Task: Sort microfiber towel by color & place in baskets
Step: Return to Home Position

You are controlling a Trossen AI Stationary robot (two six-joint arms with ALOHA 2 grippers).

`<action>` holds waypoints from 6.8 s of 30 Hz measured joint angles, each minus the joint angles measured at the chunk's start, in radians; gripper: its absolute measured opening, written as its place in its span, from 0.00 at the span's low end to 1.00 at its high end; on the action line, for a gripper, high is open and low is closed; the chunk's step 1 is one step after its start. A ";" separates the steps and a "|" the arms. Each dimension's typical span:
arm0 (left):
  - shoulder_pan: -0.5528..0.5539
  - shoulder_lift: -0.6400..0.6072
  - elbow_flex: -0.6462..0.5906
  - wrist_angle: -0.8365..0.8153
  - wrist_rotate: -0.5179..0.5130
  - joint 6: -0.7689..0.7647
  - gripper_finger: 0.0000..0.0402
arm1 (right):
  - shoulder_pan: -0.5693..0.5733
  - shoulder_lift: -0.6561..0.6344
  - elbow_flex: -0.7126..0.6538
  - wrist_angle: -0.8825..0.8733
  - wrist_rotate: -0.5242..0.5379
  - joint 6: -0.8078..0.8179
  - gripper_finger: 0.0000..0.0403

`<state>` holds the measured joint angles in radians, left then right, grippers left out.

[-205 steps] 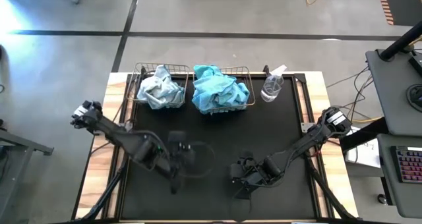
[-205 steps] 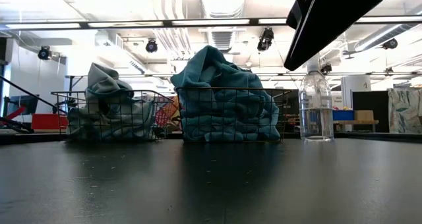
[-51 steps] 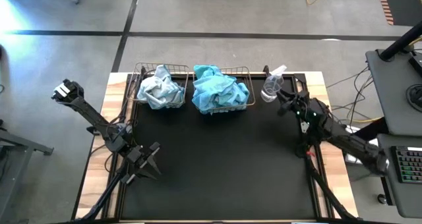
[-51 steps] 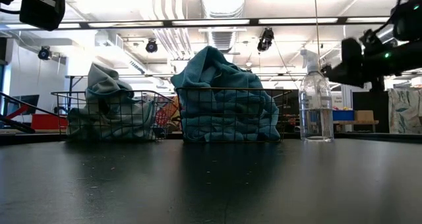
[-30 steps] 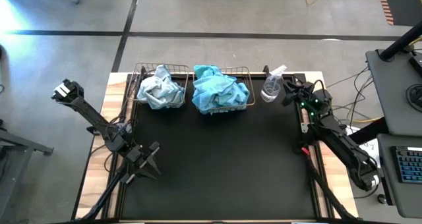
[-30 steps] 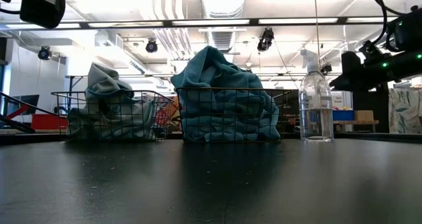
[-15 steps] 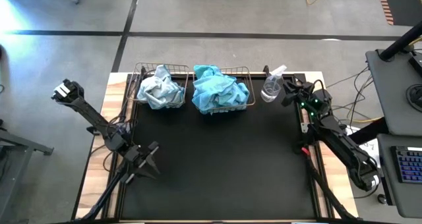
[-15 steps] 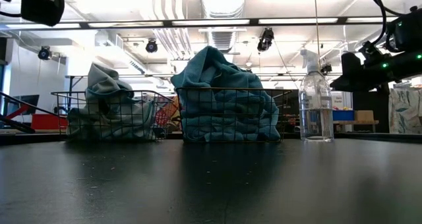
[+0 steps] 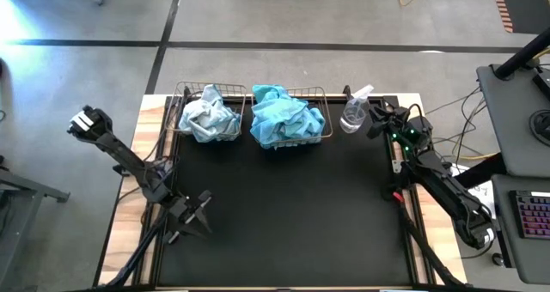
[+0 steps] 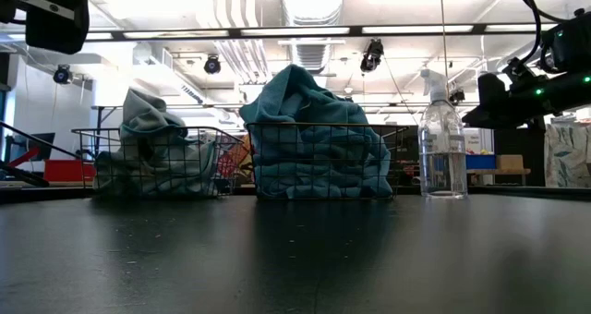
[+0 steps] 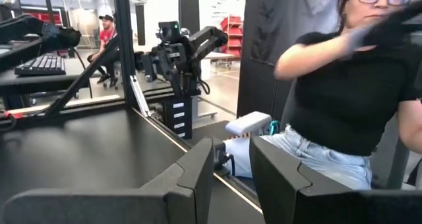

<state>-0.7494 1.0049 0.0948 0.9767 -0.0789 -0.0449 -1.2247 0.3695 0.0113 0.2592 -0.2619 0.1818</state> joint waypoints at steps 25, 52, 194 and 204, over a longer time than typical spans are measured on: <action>-0.003 -0.039 -0.085 0.139 0.040 0.126 0.21 | 0.000 0.000 0.000 0.000 0.000 0.000 0.29; -0.003 -0.604 -0.086 -0.310 0.039 0.080 0.21 | 0.000 0.000 0.000 0.000 0.001 0.000 0.29; 1.559 -0.774 -0.058 -0.711 -0.199 0.182 0.21 | 0.000 0.000 0.000 0.000 0.001 0.000 0.29; 1.558 -0.945 -0.059 -0.710 -0.199 0.182 0.21 | 0.000 0.000 0.000 0.000 0.001 0.000 0.29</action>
<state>0.8085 0.0597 0.0360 0.2664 -0.2775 0.1375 -1.2247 0.3691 0.0113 0.2592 -0.2609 0.1822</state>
